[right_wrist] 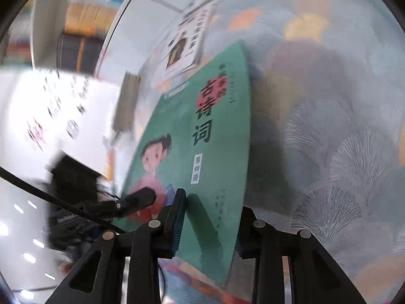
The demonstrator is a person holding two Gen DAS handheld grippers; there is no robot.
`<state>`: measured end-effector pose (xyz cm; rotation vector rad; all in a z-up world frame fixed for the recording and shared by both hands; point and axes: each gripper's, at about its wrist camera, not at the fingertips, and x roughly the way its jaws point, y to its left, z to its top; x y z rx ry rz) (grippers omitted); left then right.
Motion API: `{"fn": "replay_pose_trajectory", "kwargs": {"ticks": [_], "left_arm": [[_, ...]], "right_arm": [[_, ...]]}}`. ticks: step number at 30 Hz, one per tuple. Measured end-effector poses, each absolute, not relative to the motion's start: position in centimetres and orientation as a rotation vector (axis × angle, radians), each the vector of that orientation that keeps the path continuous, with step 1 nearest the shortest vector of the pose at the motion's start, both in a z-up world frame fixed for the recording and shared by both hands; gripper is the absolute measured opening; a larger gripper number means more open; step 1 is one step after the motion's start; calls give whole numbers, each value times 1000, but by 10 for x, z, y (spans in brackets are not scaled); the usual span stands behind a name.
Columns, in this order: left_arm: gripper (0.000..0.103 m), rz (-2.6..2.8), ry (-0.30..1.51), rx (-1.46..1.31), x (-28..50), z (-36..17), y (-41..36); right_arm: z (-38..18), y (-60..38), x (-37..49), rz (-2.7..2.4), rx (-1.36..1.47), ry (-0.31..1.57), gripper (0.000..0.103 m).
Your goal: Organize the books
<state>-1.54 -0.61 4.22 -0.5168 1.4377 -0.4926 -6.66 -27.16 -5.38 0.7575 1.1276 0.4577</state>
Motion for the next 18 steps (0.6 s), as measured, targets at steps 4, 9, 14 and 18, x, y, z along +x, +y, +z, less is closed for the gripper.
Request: {"fn": "replay_pose_trajectory", "kwargs": {"ticks": [4,9,14,18], "left_arm": [[17,-565,1344,-395,-19,67,-6],[17,-617,1284,-389,-15,87,28],[17,-631,1194,-415,-12,119,75],[17,-586,1116,-476,-6,139,129]], "right_arm": [[-31,-236,-70,409,512,1113,32],[-2,-203,-78,401,413,1060,32],[37,-161,-80,412,356,982,31],[68,-121,-62,471,321,937,32]]}}
